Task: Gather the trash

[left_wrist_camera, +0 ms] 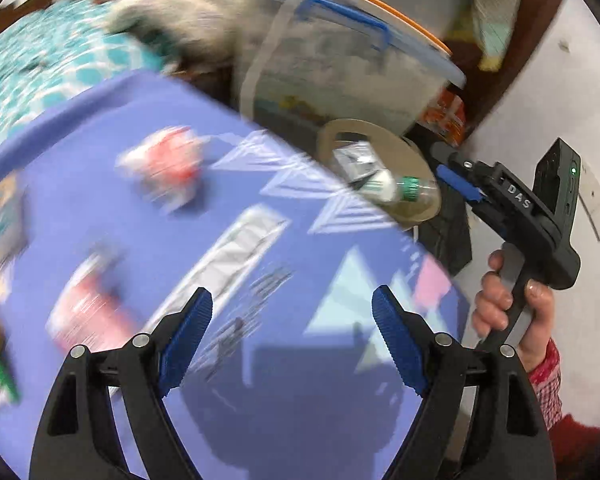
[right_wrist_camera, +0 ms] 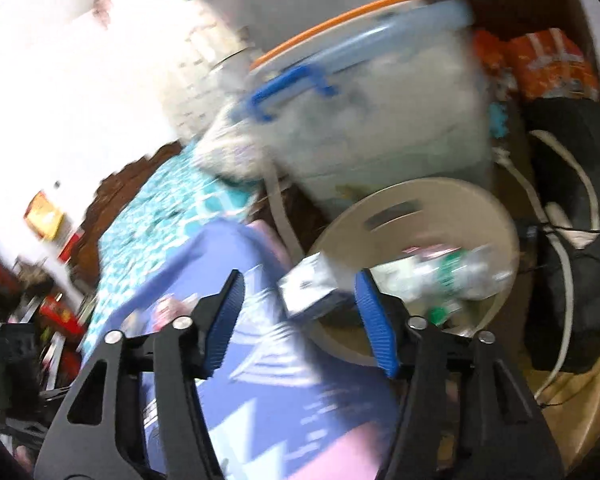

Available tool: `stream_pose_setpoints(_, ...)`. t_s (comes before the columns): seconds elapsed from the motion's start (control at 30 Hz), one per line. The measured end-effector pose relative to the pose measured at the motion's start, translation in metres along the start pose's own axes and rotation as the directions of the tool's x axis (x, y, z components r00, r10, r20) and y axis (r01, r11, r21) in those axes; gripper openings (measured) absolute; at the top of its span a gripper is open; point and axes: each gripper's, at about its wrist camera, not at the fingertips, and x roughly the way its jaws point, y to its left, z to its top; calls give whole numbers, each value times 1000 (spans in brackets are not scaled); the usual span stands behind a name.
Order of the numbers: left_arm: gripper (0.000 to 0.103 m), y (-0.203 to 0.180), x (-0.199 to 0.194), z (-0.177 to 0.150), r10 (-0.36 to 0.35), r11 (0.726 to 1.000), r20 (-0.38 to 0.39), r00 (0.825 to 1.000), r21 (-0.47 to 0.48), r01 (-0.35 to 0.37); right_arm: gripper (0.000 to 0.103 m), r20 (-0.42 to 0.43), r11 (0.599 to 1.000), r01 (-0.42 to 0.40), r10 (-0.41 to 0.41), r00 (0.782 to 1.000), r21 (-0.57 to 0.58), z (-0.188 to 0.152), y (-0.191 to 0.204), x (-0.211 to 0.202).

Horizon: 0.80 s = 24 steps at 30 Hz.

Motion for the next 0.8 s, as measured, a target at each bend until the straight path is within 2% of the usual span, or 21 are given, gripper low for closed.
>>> stream_pose_setpoints(0.07, 78, 30, -24, -20, 56, 997, 23, 998, -52, -55, 53, -42, 998, -49, 48, 998, -34, -11, 22, 8)
stream_pose_setpoints(0.17, 78, 83, -61, -46, 163, 974, 57, 985, -168, -152, 52, -133, 989, -132, 122, 984, -73, -34, 58, 26)
stream_pose_setpoints(0.23, 78, 124, -83, -65, 229, 943, 71, 971, -264, -204, 53, -224, 976, -184, 155, 962, -116, -56, 93, 46)
stream_pose_setpoints(0.3, 78, 162, -99, -83, 292, 898, 57, 955, -359, -253, 53, -284, 966, -214, 165, 945, -149, -72, 114, 60)
stream_pose_setpoints(0.4, 78, 202, -116, -104, 297, 856, 57, 953, -458, -239, 53, -412, 935, -298, 198, 890, -193, -106, 164, 92)
stream_pose_setpoints(0.5, 79, 228, -128, -117, 309, 834, 74, 948, -501, -232, 54, -456, 924, -314, 187, 870, -218, -125, 195, 111)
stream_pose_setpoints(0.57, 79, 239, -128, -119, 278, 839, 84, 957, -506, -199, 53, -476, 911, -335, 191, 859, -239, -132, 214, 119)
stream_pose_setpoints(0.67, 79, 249, -113, -113, 246, 854, 70, 967, -488, -182, 53, -447, 903, -301, 143, 883, -306, -136, 235, 126)
stream_pose_setpoints(0.77, 81, 253, -100, -108, 213, 865, 62, 975, -477, -158, 54, -410, 925, -247, 114, 905, -287, -131, 231, 130)
stream_pose_setpoints(0.8, 81, 251, -98, -106, 218, 870, 73, 973, -467, -159, 54, -399, 935, -219, 94, 912, -278, -129, 225, 131)
